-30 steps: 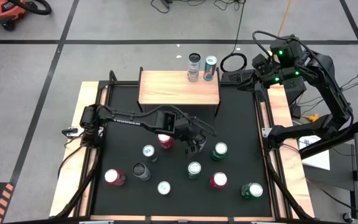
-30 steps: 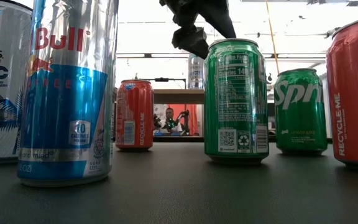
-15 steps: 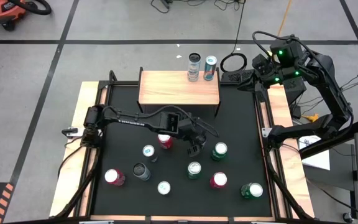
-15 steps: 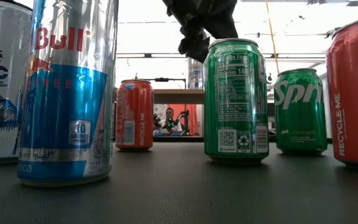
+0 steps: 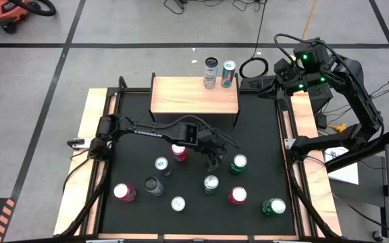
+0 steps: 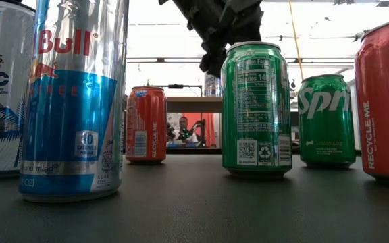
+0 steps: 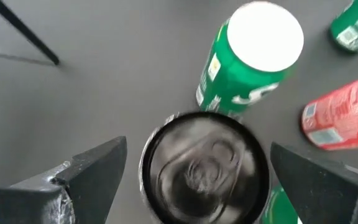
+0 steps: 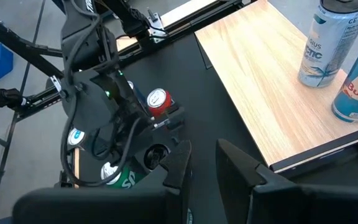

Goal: Place canned beverage on shelf
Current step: Put the right white soda can on the shelf aligned with the other white soda can

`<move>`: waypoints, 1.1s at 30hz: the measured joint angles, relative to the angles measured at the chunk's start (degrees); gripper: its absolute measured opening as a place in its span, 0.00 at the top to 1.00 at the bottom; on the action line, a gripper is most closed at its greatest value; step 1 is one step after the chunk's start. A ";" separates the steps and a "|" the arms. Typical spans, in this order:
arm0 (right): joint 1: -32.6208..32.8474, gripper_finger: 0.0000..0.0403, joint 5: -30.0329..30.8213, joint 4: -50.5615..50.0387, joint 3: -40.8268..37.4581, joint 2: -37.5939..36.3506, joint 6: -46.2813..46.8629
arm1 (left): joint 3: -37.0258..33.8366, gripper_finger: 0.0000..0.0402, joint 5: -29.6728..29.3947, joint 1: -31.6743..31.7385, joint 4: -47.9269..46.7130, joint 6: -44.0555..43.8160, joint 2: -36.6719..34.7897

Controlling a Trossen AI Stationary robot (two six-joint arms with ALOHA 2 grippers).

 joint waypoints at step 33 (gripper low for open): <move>0.02 0.87 2.70 0.42 -0.01 0.02 0.24 | 0.62 0.37 0.68 0.02 -1.90 1.18 0.58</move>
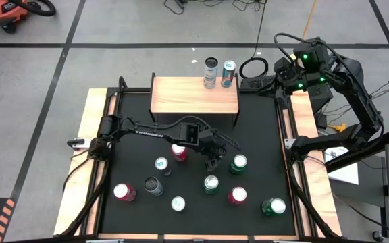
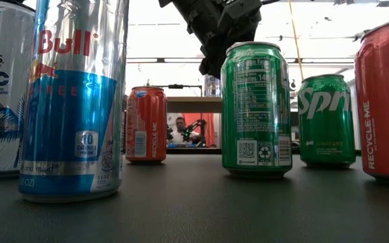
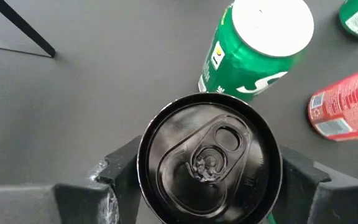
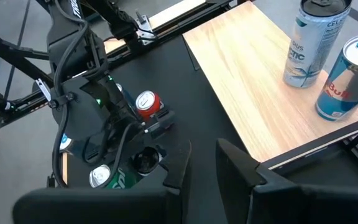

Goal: Place canned beverage on shelf
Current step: Put the right white soda can on the shelf aligned with the other white soda can

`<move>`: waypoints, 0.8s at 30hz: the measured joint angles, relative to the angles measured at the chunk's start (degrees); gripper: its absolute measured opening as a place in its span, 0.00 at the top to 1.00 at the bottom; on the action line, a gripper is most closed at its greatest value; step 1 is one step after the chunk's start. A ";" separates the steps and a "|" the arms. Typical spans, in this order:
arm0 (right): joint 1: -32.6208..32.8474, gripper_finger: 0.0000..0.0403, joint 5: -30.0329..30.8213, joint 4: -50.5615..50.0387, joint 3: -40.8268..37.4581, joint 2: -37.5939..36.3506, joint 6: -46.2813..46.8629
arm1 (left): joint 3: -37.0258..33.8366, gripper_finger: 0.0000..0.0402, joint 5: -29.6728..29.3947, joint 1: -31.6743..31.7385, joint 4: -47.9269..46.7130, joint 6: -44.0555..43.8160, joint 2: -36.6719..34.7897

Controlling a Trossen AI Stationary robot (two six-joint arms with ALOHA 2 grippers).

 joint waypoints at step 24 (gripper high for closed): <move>0.00 0.87 -3.15 -4.57 -0.02 0.00 -3.44 | 25.70 0.37 5.90 3.91 -19.08 16.22 -0.43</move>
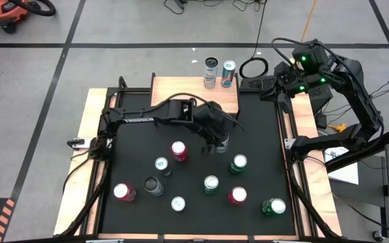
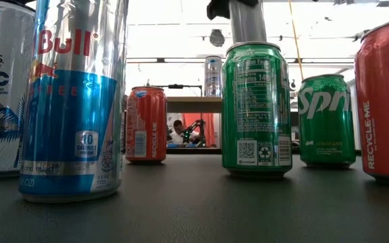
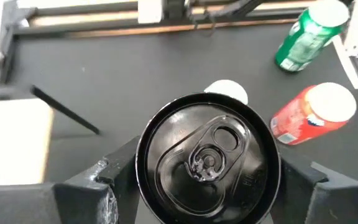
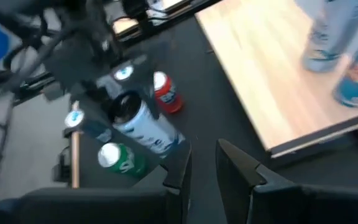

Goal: Place canned beverage on shelf
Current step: Put the right white soda can on the shelf aligned with the other white soda can

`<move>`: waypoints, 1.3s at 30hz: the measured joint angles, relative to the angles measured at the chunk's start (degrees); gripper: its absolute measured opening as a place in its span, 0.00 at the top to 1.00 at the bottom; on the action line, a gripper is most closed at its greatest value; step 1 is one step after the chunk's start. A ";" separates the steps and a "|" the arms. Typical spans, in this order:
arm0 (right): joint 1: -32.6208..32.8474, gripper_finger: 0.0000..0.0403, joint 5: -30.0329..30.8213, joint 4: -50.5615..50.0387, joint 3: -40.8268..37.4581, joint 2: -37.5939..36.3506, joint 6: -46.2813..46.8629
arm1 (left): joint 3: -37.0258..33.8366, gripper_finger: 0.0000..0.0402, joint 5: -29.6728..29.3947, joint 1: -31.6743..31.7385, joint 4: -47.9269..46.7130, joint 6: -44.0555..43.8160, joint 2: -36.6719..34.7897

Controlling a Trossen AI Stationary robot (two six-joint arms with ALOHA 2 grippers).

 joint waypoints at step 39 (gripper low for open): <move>16.10 0.50 -11.67 54.63 -33.75 -7.40 23.21 | 7.06 0.37 11.90 1.47 -5.28 6.83 -13.93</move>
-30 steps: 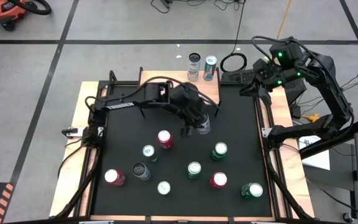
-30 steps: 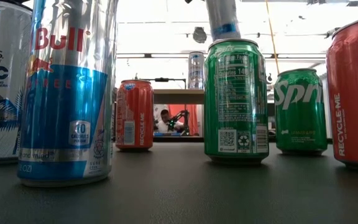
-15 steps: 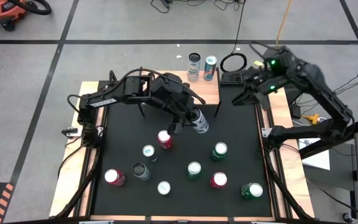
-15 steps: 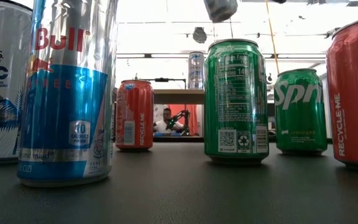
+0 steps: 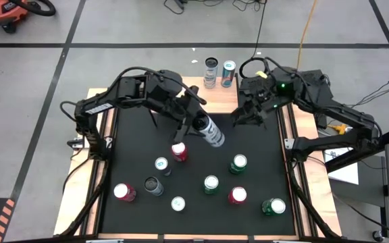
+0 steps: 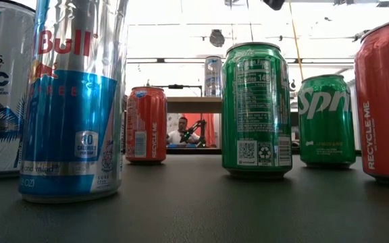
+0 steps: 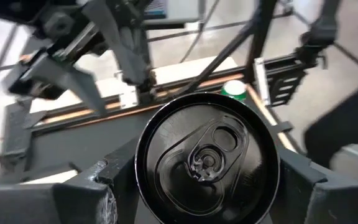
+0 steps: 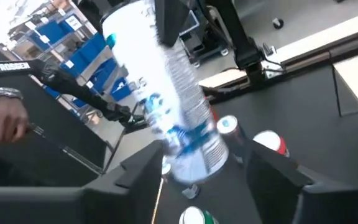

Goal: Place canned beverage on shelf
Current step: Put the right white soda can on the shelf aligned with the other white soda can

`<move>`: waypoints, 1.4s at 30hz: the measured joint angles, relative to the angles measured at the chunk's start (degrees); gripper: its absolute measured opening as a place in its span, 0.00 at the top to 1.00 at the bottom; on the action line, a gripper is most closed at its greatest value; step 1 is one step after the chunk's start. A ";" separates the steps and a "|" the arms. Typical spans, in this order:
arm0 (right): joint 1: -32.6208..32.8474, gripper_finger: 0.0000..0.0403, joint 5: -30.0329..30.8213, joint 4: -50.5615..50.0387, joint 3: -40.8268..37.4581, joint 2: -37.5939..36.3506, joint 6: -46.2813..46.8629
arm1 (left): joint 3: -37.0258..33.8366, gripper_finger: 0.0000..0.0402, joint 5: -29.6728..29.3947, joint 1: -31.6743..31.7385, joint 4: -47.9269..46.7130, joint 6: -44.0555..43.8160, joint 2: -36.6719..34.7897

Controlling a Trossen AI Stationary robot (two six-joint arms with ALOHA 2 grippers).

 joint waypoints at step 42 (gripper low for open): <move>10.37 0.27 -7.45 26.25 0.00 14.59 6.21 | 0.00 0.37 3.47 0.82 1.92 1.27 -0.69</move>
